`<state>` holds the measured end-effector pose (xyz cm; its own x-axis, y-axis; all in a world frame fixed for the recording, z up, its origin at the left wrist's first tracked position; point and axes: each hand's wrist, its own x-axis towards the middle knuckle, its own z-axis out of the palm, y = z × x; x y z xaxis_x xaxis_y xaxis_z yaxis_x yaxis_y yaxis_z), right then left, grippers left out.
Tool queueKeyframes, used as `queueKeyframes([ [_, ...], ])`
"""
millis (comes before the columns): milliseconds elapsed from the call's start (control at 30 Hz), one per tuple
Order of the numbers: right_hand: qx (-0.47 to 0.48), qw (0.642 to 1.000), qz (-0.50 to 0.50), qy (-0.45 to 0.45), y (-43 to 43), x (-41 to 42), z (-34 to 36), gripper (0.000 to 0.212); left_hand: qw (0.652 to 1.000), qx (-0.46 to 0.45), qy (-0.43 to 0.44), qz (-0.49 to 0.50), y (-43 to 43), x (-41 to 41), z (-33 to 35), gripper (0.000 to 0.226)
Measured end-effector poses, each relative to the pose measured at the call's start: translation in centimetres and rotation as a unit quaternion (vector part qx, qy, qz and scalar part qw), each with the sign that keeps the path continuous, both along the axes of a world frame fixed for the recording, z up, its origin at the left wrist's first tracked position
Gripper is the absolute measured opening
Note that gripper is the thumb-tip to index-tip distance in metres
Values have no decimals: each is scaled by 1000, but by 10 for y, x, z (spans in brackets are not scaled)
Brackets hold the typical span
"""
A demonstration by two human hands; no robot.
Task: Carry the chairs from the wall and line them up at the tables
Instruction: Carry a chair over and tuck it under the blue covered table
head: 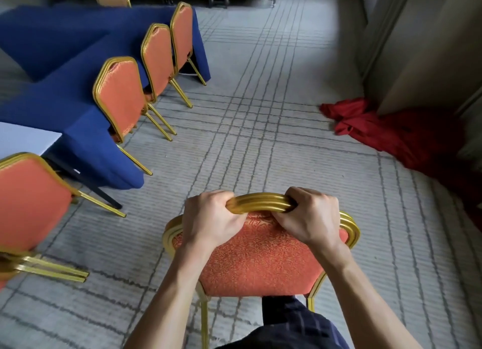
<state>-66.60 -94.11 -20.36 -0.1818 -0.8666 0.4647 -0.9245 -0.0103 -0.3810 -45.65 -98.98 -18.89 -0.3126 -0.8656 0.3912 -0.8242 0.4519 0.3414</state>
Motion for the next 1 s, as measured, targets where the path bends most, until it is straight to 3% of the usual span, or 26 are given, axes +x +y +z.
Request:
queueKeyframes([
  [433, 17, 1000, 4, 4, -283, -134, 16, 38, 1000, -18, -17, 6, -274, -134, 25, 39],
  [700, 58, 998, 10, 16, -463, -173, 1, 34, 999, 18, -23, 33, -452, -172, -2, 40],
  [1000, 28, 999, -20, 17, -682, -214, 21, 37, 999, 29, -26, 5, -690, -219, 11, 40],
])
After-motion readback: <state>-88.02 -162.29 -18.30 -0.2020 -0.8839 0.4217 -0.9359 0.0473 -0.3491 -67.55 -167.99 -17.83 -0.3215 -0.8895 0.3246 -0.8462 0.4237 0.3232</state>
